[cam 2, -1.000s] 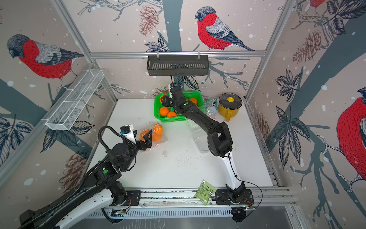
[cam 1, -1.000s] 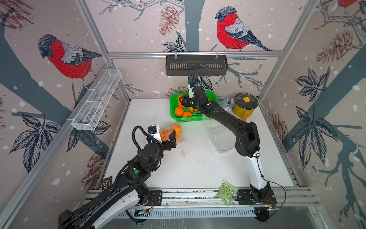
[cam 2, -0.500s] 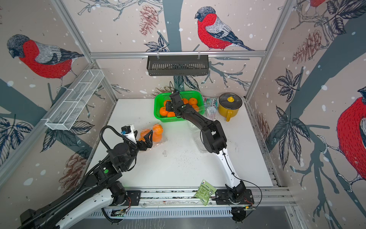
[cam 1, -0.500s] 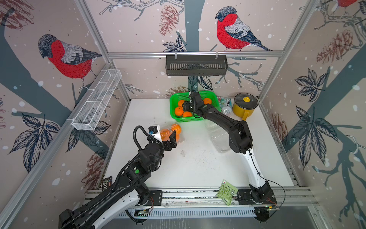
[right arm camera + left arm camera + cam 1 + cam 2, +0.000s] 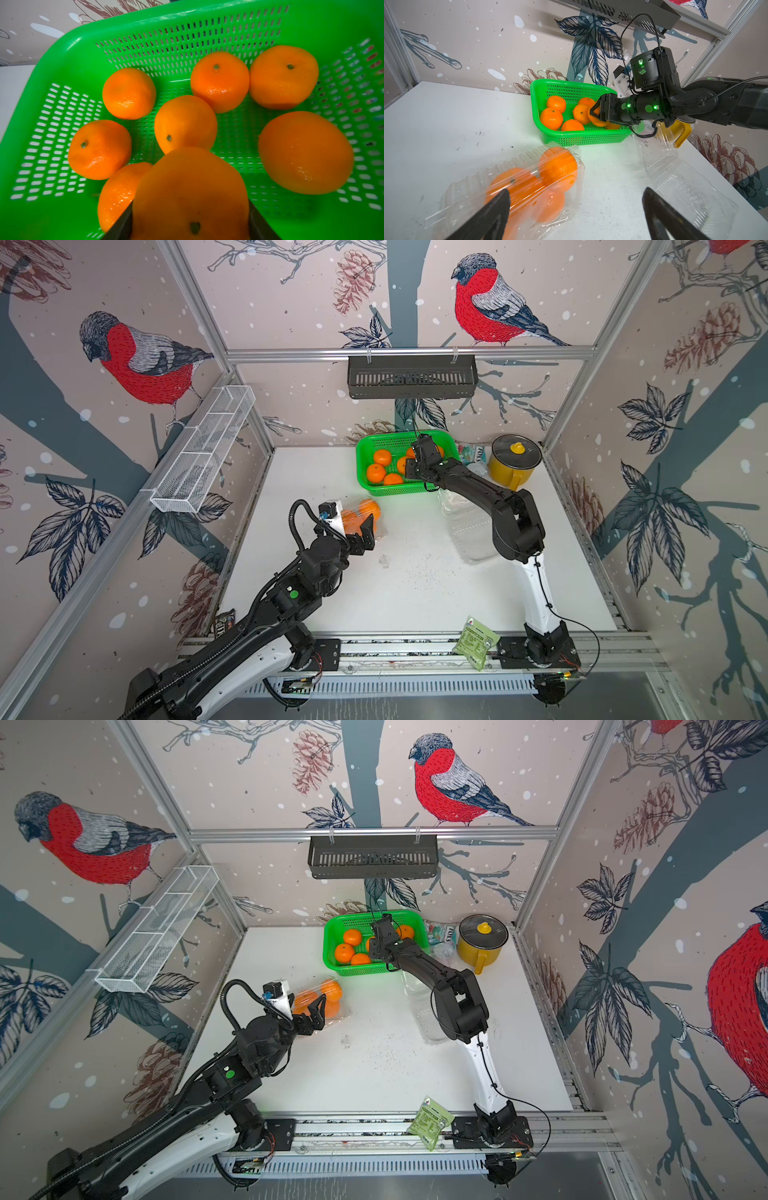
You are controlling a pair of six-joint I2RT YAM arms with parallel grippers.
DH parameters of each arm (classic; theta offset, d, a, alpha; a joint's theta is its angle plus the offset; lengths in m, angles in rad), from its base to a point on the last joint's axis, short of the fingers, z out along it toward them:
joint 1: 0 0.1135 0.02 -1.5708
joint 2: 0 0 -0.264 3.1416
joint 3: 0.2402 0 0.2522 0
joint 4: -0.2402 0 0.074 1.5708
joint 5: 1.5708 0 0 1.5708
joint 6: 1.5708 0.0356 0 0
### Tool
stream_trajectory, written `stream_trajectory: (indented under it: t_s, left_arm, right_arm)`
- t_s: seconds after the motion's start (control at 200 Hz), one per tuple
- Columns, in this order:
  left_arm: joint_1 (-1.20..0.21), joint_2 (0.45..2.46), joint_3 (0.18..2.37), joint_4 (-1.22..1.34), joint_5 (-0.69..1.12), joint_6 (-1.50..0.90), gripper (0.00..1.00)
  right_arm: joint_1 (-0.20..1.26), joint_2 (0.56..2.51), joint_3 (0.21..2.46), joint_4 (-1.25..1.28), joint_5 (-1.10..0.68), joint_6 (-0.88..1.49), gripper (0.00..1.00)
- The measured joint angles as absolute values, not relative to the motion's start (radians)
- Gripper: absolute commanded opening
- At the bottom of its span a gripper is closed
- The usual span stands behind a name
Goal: Take oranges out of containers
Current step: Adjust the packing box at the center of the board, then place the orange in the basket.
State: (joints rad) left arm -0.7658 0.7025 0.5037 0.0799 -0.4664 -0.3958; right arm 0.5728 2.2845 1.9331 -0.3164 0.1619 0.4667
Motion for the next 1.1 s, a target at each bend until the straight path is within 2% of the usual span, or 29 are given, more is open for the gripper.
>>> stream_trajectory:
  t_s: [0.08, 0.265, 0.365, 0.42, 0.82, 0.976, 1.101]
  left_arm:
    - [-0.766, 0.712, 0.505, 0.087, -0.447, -0.397, 0.97]
    - [-0.766, 0.716, 0.507, 0.092, -0.444, -0.397, 0.97]
    - [-0.766, 0.715, 0.507, 0.093, -0.444, -0.397, 0.97]
    - [-0.766, 0.715, 0.507, 0.093, -0.445, -0.397, 0.97]
    - [-0.764, 0.747, 0.503, 0.084, -0.527, -0.398, 0.97]
    - [-0.727, 0.759, 0.53, 0.027, -0.567, -0.447, 0.97]
    - [-0.591, 0.761, 0.546, -0.038, -0.525, -0.508, 0.97]
  right_arm:
    - [0.559, 2.284, 1.933, -0.33, 0.175, 0.447, 0.6]
    - [0.533, 2.305, 1.982, -0.391, 0.205, 0.414, 0.74]
    - [0.529, 2.33, 2.036, -0.429, 0.21, 0.39, 0.85]
    - [0.529, 2.334, 2.05, -0.448, 0.212, 0.382, 1.0]
    - [0.533, 2.308, 2.066, -0.5, 0.213, 0.322, 1.0]
    - [0.578, 2.171, 1.966, -0.422, 0.198, 0.229, 1.0]
    - [0.612, 2.005, 1.761, -0.267, 0.17, 0.131, 1.0]
